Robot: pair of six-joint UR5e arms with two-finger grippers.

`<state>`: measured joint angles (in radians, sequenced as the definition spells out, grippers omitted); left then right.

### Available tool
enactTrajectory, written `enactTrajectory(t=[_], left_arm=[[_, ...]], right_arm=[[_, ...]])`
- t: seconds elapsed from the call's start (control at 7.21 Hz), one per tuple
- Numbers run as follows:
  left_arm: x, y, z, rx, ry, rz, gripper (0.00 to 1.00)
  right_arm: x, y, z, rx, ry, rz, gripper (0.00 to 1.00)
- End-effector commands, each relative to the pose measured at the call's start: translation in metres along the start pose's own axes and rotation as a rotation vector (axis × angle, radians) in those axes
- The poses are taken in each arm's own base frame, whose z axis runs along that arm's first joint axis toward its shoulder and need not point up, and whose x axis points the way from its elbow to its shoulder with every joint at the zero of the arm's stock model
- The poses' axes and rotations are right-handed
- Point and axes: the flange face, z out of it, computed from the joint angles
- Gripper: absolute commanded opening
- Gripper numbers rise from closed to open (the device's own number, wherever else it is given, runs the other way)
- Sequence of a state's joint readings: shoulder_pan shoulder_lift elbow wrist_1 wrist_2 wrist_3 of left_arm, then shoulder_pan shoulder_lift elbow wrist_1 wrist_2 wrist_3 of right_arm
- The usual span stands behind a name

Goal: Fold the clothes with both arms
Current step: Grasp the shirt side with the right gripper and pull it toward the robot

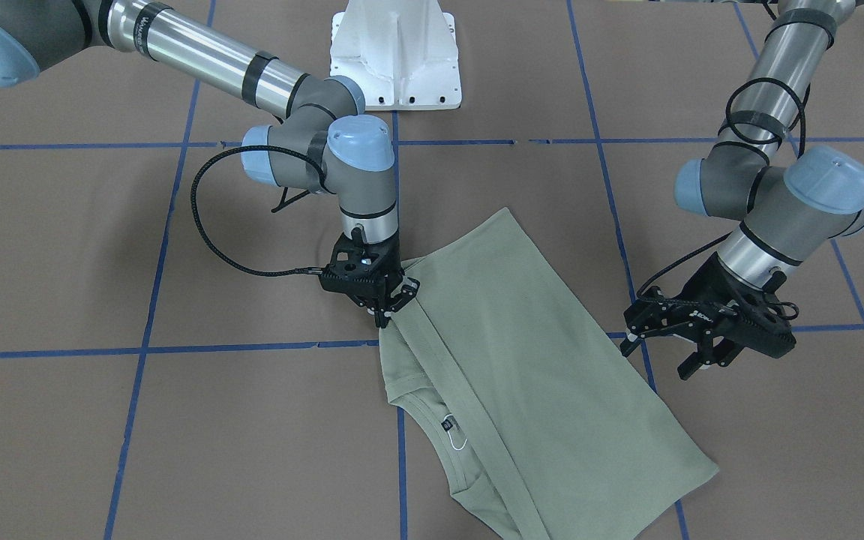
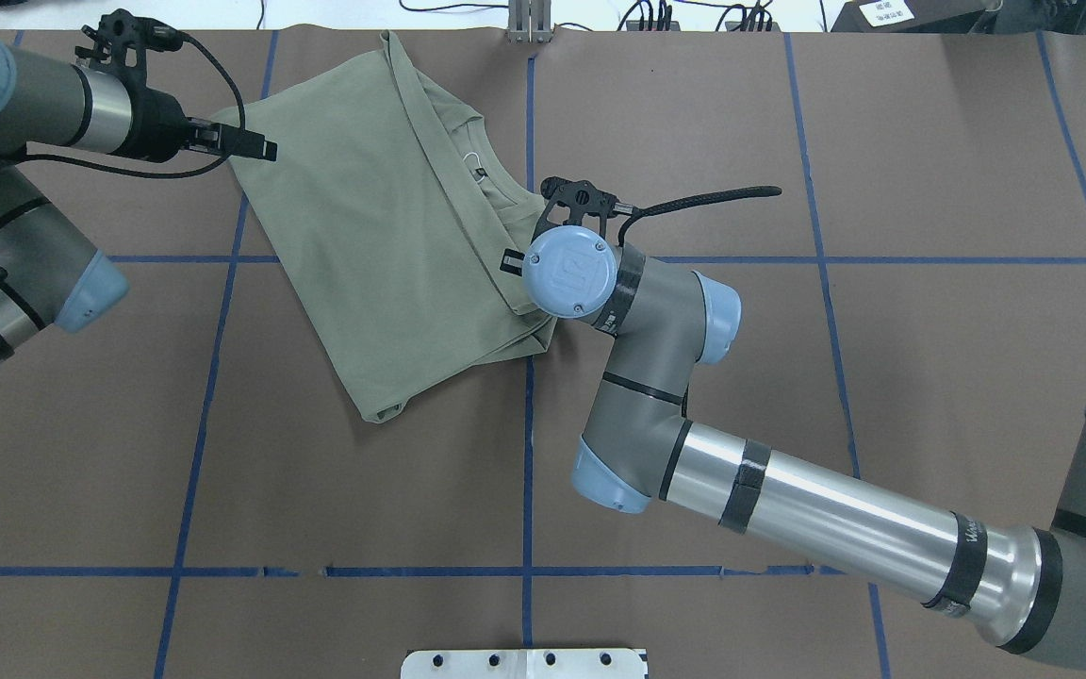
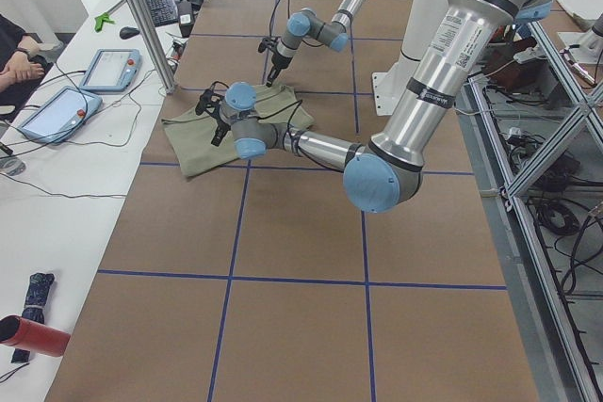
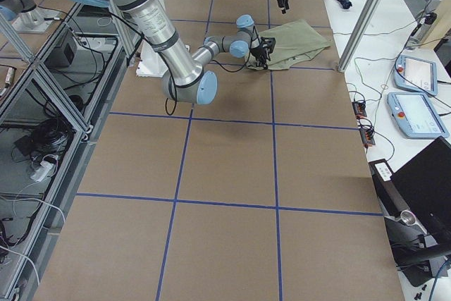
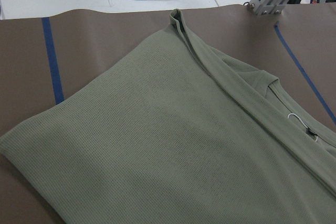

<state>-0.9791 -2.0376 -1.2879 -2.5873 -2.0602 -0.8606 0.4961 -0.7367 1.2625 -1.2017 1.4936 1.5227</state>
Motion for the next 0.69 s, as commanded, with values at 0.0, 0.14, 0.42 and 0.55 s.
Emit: enactTrajectory(t=[0.0,0.14,0.42,0.55], left_arm=[[-0.005,0.006,0.000,-0.003,-0.001,0.000,1.00],[-0.003,0.008,0.001,-0.005,0.001,0.001,1.00],[-0.003,0.008,0.001,-0.007,0.002,0.001,1.00],[-0.003,0.008,0.001,-0.007,0.002,0.001,1.00]], right_arm=[[0.010,-0.003,-0.034,-0.001,0.025,0.002,0.00],[0.035,0.024,-0.065,-0.025,0.018,-0.012,0.00],[0.082,0.099,-0.120,-0.008,0.002,-0.038,0.00],[0.098,0.128,-0.146,-0.005,0.000,-0.042,0.00]])
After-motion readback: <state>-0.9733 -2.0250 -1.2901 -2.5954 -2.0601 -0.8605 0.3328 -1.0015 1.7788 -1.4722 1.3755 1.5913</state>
